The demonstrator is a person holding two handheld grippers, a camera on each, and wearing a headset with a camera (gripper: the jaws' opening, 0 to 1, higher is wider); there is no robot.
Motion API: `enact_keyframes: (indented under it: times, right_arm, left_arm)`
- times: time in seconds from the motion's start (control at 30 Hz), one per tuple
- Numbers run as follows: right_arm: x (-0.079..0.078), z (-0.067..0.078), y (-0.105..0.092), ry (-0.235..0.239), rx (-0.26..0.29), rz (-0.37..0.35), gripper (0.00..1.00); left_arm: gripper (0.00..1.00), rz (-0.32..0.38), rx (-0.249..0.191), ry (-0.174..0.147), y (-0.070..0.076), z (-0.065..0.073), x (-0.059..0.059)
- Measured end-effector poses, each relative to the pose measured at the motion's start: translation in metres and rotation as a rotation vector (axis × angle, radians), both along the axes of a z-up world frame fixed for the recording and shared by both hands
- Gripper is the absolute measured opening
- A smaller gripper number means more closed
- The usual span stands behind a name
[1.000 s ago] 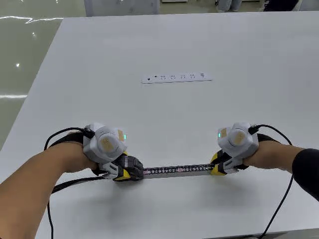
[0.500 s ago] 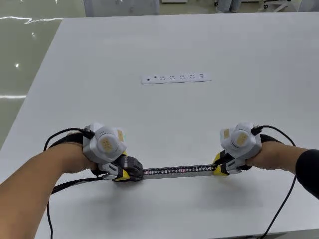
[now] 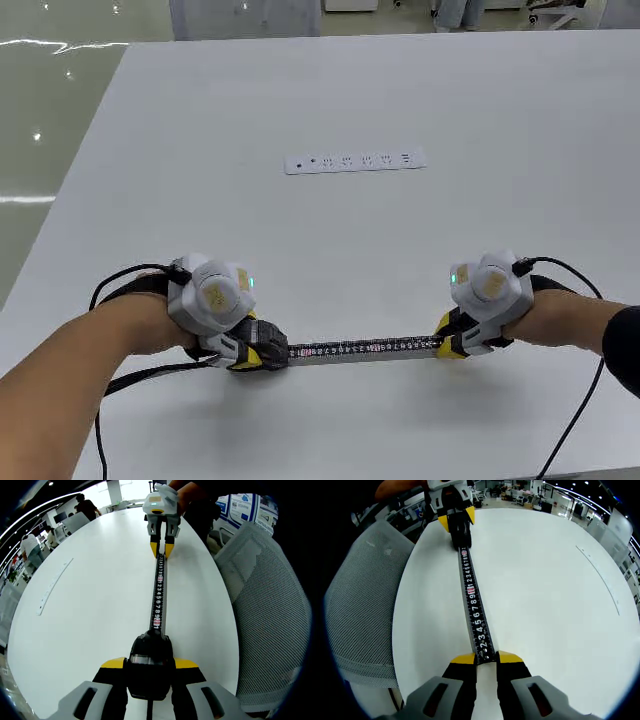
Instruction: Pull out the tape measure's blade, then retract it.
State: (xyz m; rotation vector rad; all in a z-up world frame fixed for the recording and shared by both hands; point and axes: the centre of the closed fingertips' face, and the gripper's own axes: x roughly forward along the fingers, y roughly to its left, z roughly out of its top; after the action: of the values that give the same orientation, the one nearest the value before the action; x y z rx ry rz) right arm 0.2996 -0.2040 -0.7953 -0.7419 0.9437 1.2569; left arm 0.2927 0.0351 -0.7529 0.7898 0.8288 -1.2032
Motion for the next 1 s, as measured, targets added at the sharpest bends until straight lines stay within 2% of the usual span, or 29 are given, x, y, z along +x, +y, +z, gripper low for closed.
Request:
enact_keyframes:
  times: [1.0]
  right_arm:
    - [0.001,0.000,-0.020,0.001,-0.026,-0.010,0.10]
  left_arm:
    - [0.30,-0.001,0.001,0.001,0.000,0.000,0.000]
